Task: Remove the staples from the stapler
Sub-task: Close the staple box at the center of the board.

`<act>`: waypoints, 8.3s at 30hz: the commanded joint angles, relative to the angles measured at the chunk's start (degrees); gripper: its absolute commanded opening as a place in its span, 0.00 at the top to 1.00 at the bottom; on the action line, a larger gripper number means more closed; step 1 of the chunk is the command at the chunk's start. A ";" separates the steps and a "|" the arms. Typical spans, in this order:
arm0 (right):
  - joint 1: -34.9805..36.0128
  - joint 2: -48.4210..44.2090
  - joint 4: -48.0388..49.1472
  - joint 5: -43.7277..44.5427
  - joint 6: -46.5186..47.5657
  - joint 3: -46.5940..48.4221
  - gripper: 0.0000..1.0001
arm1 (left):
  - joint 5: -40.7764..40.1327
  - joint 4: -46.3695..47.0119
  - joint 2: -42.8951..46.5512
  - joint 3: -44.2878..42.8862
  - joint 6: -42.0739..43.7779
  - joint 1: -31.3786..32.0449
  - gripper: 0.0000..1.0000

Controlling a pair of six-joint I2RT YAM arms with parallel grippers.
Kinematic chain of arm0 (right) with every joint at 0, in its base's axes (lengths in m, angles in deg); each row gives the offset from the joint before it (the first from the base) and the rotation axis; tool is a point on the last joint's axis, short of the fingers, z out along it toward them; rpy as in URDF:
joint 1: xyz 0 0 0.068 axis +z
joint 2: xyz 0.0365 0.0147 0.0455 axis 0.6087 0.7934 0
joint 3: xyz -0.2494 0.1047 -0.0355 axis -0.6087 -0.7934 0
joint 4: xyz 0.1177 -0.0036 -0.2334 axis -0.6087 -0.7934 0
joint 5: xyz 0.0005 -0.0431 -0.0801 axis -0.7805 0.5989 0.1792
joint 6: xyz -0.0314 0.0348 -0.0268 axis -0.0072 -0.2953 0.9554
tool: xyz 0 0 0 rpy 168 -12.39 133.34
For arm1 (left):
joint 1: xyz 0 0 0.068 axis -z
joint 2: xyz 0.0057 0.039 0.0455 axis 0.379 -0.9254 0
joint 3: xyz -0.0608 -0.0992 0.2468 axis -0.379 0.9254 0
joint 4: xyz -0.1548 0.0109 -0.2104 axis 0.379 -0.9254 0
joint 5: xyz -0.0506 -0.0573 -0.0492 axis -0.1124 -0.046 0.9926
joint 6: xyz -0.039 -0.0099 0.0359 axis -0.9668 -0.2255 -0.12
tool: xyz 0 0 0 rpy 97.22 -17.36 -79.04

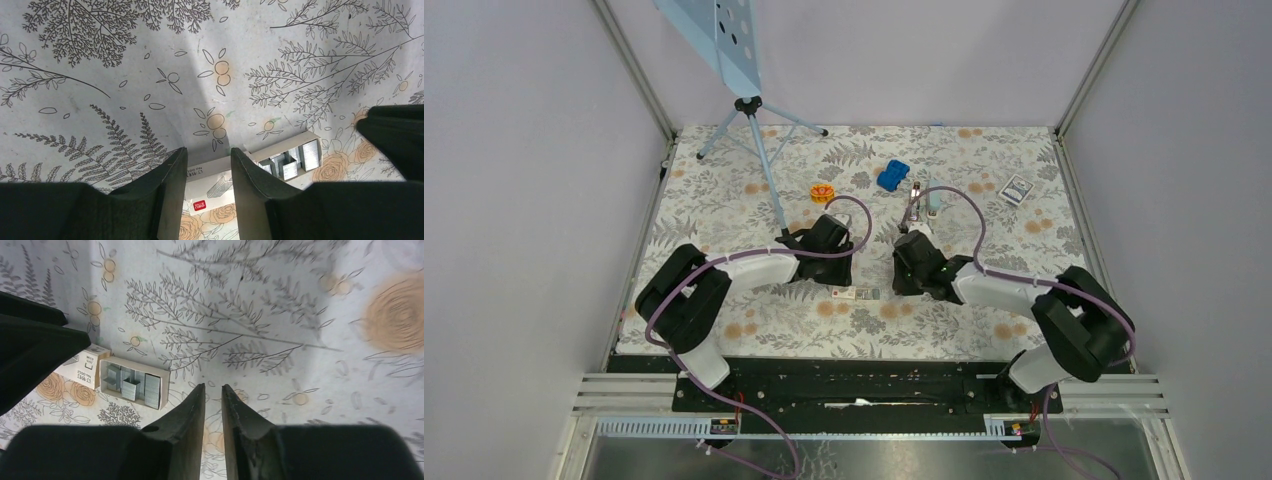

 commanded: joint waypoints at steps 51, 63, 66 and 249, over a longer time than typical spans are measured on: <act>-6.97 11.70 -3.54 -47.02 87.99 9.66 0.20 | 9.81 4.93 21.58 12.74 -8.71 -16.34 0.45; -6.39 10.88 2.35 -46.68 84.59 5.28 0.34 | 10.41 4.64 21.62 12.87 -8.43 -16.37 0.47; -6.44 10.46 4.66 -46.92 84.09 4.13 0.36 | 10.50 4.67 21.40 12.80 -8.49 -16.40 0.47; -9.51 -10.17 -0.82 -0.06 11.05 2.56 0.12 | 6.87 1.19 21.54 11.78 -7.39 -18.19 0.26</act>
